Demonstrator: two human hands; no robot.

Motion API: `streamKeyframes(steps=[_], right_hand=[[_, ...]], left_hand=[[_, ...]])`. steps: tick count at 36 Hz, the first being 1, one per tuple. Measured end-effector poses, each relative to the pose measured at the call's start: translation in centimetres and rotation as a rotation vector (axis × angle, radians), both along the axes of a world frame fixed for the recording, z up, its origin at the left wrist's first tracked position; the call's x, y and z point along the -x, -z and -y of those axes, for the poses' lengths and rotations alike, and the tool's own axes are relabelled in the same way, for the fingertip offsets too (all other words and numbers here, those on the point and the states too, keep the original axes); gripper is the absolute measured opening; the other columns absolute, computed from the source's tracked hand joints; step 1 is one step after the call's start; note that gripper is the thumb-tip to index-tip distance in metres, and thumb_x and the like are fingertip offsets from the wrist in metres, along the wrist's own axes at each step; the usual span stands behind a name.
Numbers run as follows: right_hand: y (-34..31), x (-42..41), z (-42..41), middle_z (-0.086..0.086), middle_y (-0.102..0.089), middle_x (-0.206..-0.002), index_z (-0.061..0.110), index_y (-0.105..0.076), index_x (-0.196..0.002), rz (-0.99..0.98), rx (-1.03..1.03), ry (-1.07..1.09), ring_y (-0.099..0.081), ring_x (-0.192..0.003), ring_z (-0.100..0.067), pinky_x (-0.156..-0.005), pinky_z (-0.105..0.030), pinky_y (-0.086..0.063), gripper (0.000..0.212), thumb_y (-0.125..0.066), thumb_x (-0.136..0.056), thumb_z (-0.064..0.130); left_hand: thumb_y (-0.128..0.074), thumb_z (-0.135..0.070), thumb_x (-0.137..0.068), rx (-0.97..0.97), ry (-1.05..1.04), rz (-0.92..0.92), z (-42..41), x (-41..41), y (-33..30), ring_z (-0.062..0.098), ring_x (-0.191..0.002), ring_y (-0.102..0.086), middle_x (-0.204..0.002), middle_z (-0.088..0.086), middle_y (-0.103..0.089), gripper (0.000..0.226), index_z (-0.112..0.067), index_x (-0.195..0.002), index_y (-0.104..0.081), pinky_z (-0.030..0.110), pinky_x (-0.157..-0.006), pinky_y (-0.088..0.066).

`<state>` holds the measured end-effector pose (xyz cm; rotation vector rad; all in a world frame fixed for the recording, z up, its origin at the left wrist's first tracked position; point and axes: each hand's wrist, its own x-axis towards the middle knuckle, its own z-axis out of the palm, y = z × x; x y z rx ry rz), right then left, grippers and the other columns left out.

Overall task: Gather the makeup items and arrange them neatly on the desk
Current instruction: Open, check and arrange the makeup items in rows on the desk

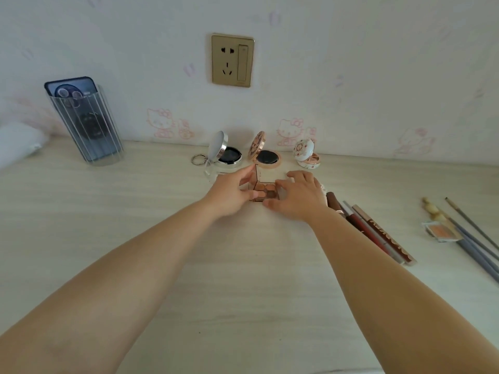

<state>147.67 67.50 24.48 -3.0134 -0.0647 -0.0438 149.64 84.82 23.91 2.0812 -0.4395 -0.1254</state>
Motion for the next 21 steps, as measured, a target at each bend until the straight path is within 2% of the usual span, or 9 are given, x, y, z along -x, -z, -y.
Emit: streamKeyframes(steps=[2,5,7,9,14,21], right_hand=[[0.3,-0.1,0.0,-0.001,-0.029,-0.149,0.034,-0.051,-0.129,0.033,-0.009,0.007,-0.014,-0.141,-0.024,-0.117,-0.040,-0.013,0.057,-0.047,-0.082,0.064],[0.5,-0.4,-0.1,0.000,-0.031,-0.147,0.036,-0.053,-0.128,0.051,-0.029,0.014,-0.016,-0.140,-0.023,-0.116,-0.038,-0.014,0.051,-0.047,-0.084,0.061],[0.5,-0.5,-0.3,0.001,-0.033,-0.146,0.035,-0.054,-0.127,0.053,-0.058,0.030,-0.016,-0.140,-0.021,-0.115,-0.037,-0.016,0.049,-0.048,-0.085,0.059],[0.4,-0.5,-0.3,0.002,-0.035,-0.145,0.033,-0.055,-0.127,0.063,-0.080,0.047,-0.017,-0.139,-0.020,-0.114,-0.036,-0.017,0.047,-0.049,-0.087,0.056],[0.4,-0.6,-0.4,0.000,-0.038,-0.144,0.026,-0.059,-0.126,0.081,-0.119,0.071,-0.020,-0.138,-0.020,-0.111,-0.034,-0.021,0.042,-0.048,-0.091,0.046],[0.8,-0.8,-1.0,-0.001,-0.041,-0.139,0.020,-0.063,-0.122,0.115,-0.151,0.126,-0.025,-0.134,-0.021,-0.102,-0.032,-0.031,0.036,-0.048,-0.094,0.038]], left_hand=[[-0.067,-0.010,-0.084,0.034,-0.034,0.036,0.3,0.2,0.2,0.000,-0.123,-0.046,-0.117,-0.022,-0.053,0.060,-0.027,-0.137,-0.045,0.015,-0.104,-0.030],[-0.066,-0.014,-0.084,0.040,-0.109,0.115,0.7,0.5,0.4,-0.005,-0.106,-0.049,-0.110,-0.018,-0.060,0.045,-0.025,-0.127,-0.056,-0.002,-0.080,-0.031],[-0.065,-0.015,-0.085,0.018,-0.157,0.157,1.1,0.5,0.6,0.000,-0.099,-0.052,-0.104,-0.011,-0.064,0.035,-0.019,-0.120,-0.062,0.001,-0.076,-0.033],[-0.065,-0.014,-0.085,0.012,-0.198,0.192,1.5,0.5,0.7,0.004,-0.096,-0.057,-0.104,-0.005,-0.069,0.031,-0.018,-0.116,-0.066,0.006,-0.077,-0.037],[-0.068,-0.015,-0.084,0.031,-0.316,0.214,2.3,0.4,0.9,0.009,-0.092,-0.063,-0.102,0.002,-0.072,0.029,-0.015,-0.113,-0.068,0.007,-0.075,-0.040],[-0.069,-0.021,-0.083,0.023,-0.409,0.209,2.7,0.0,1.5,0.016,-0.099,-0.066,-0.104,0.005,-0.072,0.031,-0.012,-0.113,-0.068,0.022,-0.089,-0.046]])
